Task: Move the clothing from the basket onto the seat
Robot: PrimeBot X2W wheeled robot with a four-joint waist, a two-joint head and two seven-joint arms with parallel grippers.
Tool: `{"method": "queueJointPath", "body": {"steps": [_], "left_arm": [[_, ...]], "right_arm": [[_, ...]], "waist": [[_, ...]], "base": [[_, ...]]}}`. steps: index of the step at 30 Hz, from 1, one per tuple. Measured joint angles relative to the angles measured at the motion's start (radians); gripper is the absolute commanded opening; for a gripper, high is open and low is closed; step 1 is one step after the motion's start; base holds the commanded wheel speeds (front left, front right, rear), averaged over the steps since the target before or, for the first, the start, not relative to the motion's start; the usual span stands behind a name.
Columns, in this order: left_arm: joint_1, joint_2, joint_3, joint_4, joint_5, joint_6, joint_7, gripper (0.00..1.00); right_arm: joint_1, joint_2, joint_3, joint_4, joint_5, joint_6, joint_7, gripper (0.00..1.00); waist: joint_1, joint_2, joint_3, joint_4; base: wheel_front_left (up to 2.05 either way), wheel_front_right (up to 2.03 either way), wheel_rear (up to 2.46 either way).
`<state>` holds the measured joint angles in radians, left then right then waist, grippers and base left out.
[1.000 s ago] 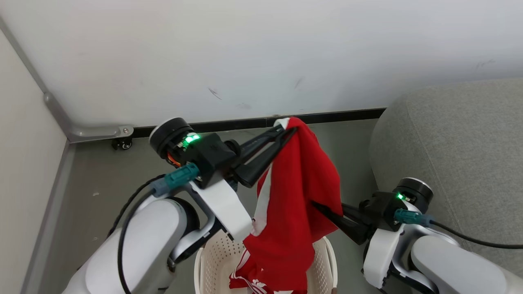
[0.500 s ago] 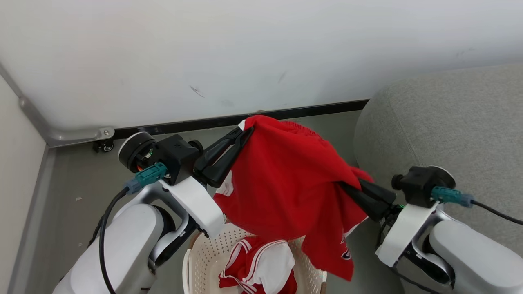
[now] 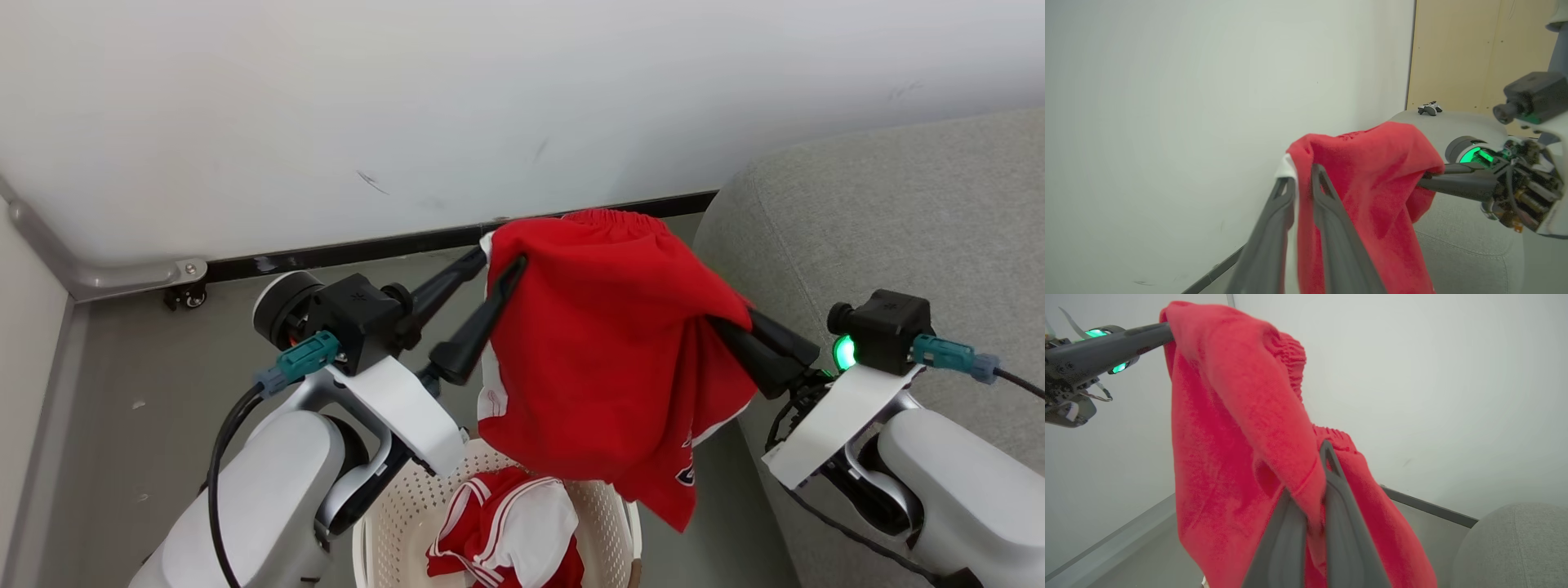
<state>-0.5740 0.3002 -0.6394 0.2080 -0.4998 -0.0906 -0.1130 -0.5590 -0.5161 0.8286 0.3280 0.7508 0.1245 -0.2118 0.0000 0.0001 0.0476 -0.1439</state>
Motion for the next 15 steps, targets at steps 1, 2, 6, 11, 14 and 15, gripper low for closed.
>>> {"method": "queueJointPath", "body": {"steps": [1,2,6,11,14,15], "left_arm": [[0.000,-0.002,-0.001,0.000,-0.001,0.000,-0.002,1.00],[0.000,-0.005,-0.002,0.000,-0.002,0.000,-0.002,1.00],[0.002,-0.014,-0.007,0.002,-0.014,-0.001,-0.004,1.00],[0.024,-0.018,-0.012,0.009,-0.034,-0.003,-0.012,1.00],[0.038,-0.017,-0.013,0.016,-0.039,-0.003,-0.014,1.00],[0.042,-0.016,-0.013,0.019,-0.043,-0.003,-0.017,1.00]], "right_arm": [[0.000,0.000,-0.010,0.003,0.003,0.000,-0.001,0.00],[0.000,0.001,-0.020,0.007,0.008,0.000,-0.001,0.00],[-0.005,0.001,-0.049,0.024,0.018,0.000,-0.009,0.00],[-0.020,-0.009,-0.080,0.039,0.025,0.000,-0.010,0.00],[-0.020,-0.023,-0.094,0.051,0.025,0.000,-0.010,0.00],[-0.020,-0.027,-0.100,0.056,0.025,0.000,-0.012,0.00]], "waist": [[0.0000,0.0000,0.000,0.001],[0.0000,0.0000,-0.001,0.002],[0.0000,0.0000,-0.002,0.007],[0.0000,0.0000,-0.005,0.010],[0.0000,0.0000,-0.006,0.008],[0.0000,0.0000,-0.006,0.007]], "base": [[0.00,0.00,0.00],[0.00,0.00,0.00],[0.00,0.00,0.00],[0.00,0.00,0.00],[0.00,0.00,0.00],[0.00,0.00,0.00]]}}
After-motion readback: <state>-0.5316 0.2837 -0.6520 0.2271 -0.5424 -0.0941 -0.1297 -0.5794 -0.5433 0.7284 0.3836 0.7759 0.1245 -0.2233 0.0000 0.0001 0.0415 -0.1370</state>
